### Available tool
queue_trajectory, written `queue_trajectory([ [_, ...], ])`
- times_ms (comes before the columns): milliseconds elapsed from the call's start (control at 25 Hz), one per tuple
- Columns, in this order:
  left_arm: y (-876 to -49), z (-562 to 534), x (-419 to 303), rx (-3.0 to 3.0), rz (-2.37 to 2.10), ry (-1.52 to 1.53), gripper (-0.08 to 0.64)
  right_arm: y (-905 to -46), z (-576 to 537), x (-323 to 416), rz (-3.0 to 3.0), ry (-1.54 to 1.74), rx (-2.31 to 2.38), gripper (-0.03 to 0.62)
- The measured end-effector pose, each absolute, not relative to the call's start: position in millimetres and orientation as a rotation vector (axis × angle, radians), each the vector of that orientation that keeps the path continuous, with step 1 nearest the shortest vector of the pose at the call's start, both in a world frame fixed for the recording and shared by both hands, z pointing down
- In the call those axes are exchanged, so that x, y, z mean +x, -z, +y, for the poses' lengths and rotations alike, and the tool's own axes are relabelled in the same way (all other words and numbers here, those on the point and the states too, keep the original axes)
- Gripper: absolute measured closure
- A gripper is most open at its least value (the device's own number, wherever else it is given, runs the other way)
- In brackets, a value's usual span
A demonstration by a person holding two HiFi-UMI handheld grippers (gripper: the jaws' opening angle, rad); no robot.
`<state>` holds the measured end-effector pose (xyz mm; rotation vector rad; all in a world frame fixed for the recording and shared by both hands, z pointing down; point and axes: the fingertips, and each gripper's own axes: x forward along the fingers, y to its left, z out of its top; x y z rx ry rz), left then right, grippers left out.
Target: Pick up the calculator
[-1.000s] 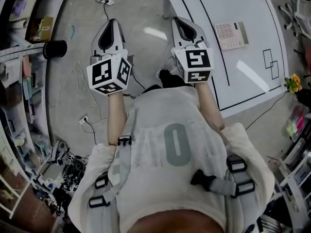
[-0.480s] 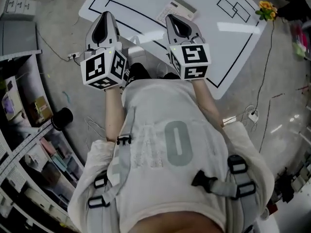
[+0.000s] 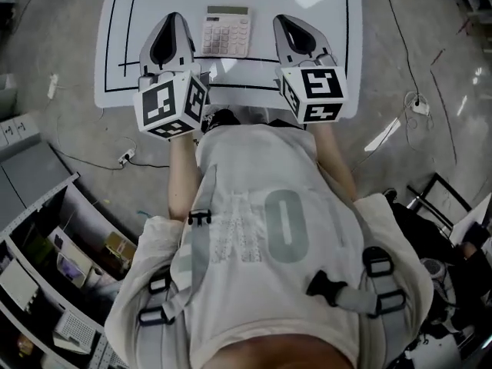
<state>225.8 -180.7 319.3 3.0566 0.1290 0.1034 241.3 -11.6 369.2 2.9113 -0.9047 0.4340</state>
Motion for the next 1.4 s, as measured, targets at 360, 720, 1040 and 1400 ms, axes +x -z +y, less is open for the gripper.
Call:
queue_trajectory([
  [360, -307.9, -166.7, 262.5, 3.066, 0.501, -0.106, 0.538, -352.7, 14.1, 242.8, -0.472, -0.395, 3.051, 0.586],
  [720, -316.9, -181.8, 281.2, 2.978, 0.672, -0.166, 0.538, -348.7, -6.4, 236.8, -0.309, -0.406, 3.048, 0.586],
  [1040, -304.4, -174.9, 284.5, 2.833, 0.840, -0.099, 0.375, -357.7, -9.3, 228.2, -0.259, -0.471, 3.055, 0.586],
  [1400, -272.9, -177.0, 289.2, 2.848, 0.882, 0.082, 0.124, -363.6, 0.0, 225.2, -0.234, -0.520, 3.077, 0.586],
])
